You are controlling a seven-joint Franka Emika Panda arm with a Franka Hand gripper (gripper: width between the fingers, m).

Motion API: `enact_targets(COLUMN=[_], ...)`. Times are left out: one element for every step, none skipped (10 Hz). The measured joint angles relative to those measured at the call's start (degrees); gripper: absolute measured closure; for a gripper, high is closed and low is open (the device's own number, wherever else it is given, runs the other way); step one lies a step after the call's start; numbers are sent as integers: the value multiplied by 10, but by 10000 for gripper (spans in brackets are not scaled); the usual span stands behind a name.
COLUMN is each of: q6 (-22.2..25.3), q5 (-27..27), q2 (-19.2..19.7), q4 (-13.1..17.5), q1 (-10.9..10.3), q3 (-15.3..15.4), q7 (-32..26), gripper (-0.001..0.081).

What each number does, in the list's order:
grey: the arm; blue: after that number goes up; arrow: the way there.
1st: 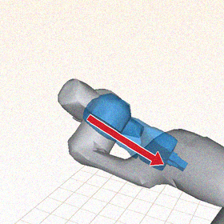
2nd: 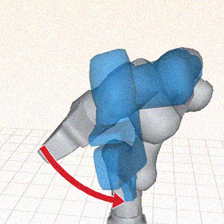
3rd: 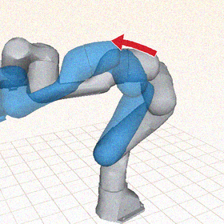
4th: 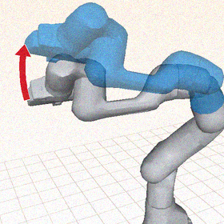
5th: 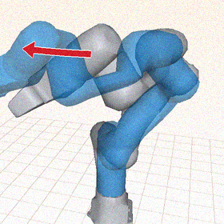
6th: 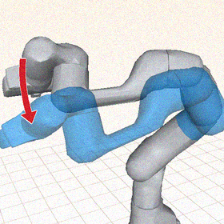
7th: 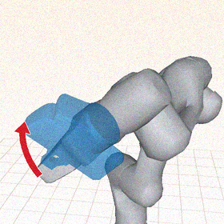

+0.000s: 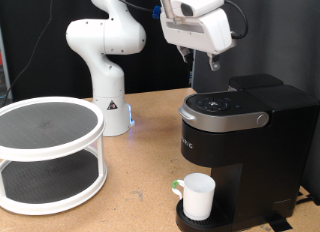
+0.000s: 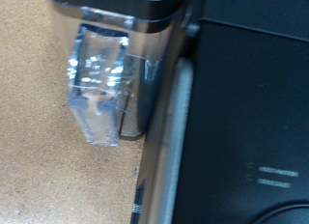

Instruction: Make a cup of coffee with the keurig machine

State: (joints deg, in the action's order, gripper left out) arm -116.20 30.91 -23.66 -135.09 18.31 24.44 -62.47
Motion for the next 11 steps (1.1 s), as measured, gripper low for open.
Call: enact_targets(q6=[0, 0, -1, -11, -18, -19, -19, -19, -19, -19, -16], q5=[-8, -19, -30, -40, -49, -54, -59, -63, -68, -71, -78], q2=[15, 33, 50, 67, 82, 96, 109, 119, 128, 136, 143], q4=[18, 36, 54, 69, 83, 97, 110, 121, 131, 139, 146], q1=[2, 3, 5, 5, 5, 5, 5, 5, 5, 5, 5], q3=[3, 7, 10, 12, 13, 13, 13, 13, 13, 13, 13], q7=[16, 33, 43, 53, 60, 63, 65, 67, 69, 71, 73], gripper=[3, 3, 3, 3, 3, 3, 3, 3, 3, 3, 3])
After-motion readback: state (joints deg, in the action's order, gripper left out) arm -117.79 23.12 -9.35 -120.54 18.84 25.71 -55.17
